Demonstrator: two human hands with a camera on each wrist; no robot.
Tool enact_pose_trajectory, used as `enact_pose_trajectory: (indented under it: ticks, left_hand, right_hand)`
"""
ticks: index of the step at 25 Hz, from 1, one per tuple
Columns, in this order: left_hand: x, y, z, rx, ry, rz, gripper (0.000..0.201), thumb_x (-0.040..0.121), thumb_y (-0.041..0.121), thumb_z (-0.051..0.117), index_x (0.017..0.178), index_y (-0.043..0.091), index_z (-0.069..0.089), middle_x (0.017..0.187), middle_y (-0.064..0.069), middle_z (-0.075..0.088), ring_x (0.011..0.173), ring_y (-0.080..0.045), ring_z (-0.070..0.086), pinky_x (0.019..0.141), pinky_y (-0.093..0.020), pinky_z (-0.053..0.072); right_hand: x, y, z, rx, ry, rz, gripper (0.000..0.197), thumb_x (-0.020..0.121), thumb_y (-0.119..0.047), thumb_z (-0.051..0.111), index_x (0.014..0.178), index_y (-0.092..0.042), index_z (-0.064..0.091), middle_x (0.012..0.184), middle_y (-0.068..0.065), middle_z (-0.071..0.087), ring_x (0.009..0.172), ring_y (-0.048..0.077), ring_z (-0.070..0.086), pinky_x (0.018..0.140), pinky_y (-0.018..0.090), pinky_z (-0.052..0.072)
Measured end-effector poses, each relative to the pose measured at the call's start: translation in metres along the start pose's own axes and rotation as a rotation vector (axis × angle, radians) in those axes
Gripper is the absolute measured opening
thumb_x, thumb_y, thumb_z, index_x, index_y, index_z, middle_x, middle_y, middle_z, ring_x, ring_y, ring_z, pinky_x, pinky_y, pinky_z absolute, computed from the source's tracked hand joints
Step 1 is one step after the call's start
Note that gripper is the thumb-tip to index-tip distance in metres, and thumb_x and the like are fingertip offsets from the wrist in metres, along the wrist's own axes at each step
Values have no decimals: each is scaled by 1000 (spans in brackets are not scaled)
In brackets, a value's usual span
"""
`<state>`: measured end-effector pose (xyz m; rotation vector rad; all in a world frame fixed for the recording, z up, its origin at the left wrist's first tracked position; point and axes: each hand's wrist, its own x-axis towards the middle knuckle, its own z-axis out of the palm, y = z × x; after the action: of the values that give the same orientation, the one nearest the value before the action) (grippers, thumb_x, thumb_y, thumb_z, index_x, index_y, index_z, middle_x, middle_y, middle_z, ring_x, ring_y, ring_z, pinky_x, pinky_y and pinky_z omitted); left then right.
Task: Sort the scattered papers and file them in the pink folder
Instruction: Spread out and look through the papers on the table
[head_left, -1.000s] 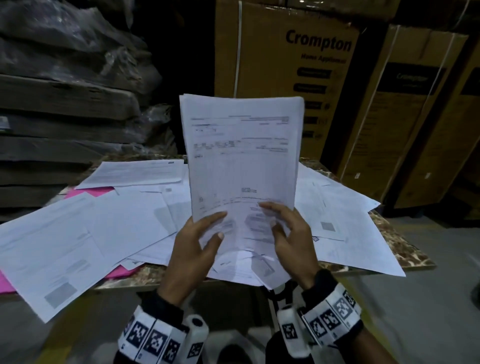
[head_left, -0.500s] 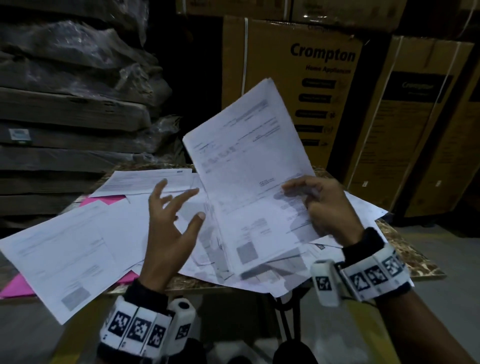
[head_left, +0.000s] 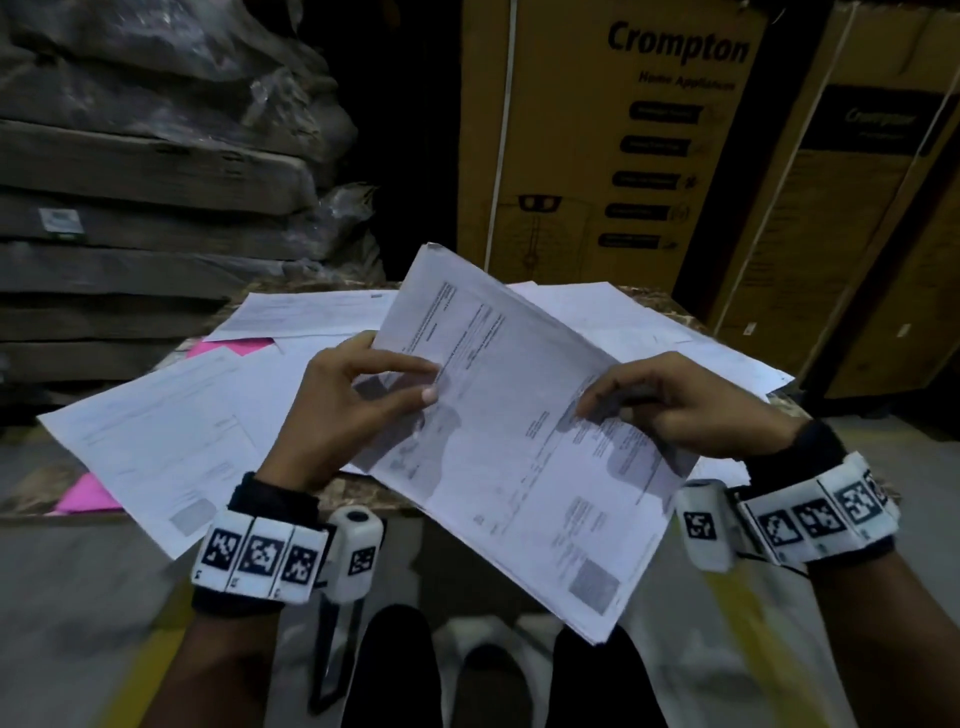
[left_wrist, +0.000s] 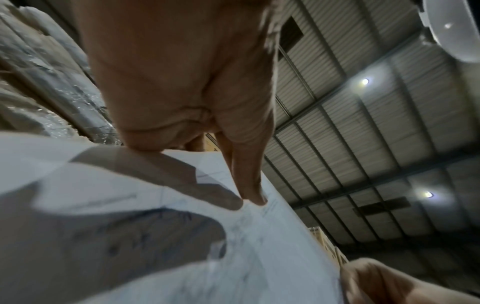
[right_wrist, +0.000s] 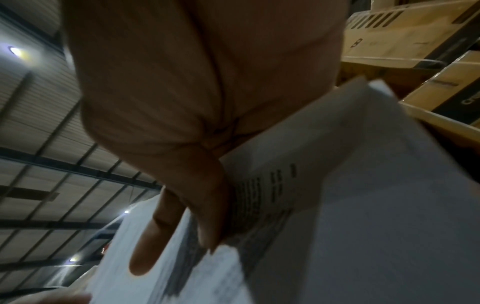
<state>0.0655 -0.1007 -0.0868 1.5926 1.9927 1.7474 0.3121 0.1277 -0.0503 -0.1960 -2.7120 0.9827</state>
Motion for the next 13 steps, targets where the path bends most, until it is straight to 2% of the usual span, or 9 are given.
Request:
enact_pose_trajectory:
  ticks: [2,4,6,9,12,13]
  left_hand:
    - [-4,-2,-2,-82,-22,-37,18,73,10,85,90,13,80,97,3,77,96,-10,71,80,-30,58]
    - [-9,-4,0,-123,-14,-73,19,71,0,85,87,8,80,88,4,78,87,-9,74,74,-17,55]
    - [-13,-8,3,-154,27,-97,19,72,-3,84,87,7,79,88,5,78,86,-8,74,73,-12,52]
    - [-16,-18,1,-179,98,-129,20,74,0,83,90,10,79,91,7,78,92,-8,73,77,-14,54]
    - [-17,-22,-3,-202,157,-168,22,76,5,82,94,17,78,96,13,77,100,-5,71,83,-16,55]
    - [-17,-21,-3,-199,175,-170,22,77,7,81,95,19,78,98,16,76,101,-3,70,84,-15,54]
  right_hand:
    - [-4,1,-3,-1,28,15,37,89,16,56,105,-12,75,109,-4,74,106,7,67,88,21,54]
    - [-10,6,-3,-6,96,25,24,92,2,65,103,-16,75,108,-6,74,104,10,68,82,27,57]
    - [-16,12,2,30,211,44,17,93,-6,66,101,-16,76,105,-5,74,101,13,69,79,36,60]
    - [-25,24,16,129,454,84,13,91,-8,68,98,-15,77,101,-2,75,98,13,69,78,44,59]
    - [-31,38,28,316,645,109,15,89,-7,69,102,-12,75,104,3,75,98,30,70,74,54,59]
    - [-31,41,32,388,674,117,17,89,-5,69,104,-11,73,106,4,75,100,32,70,74,52,60]
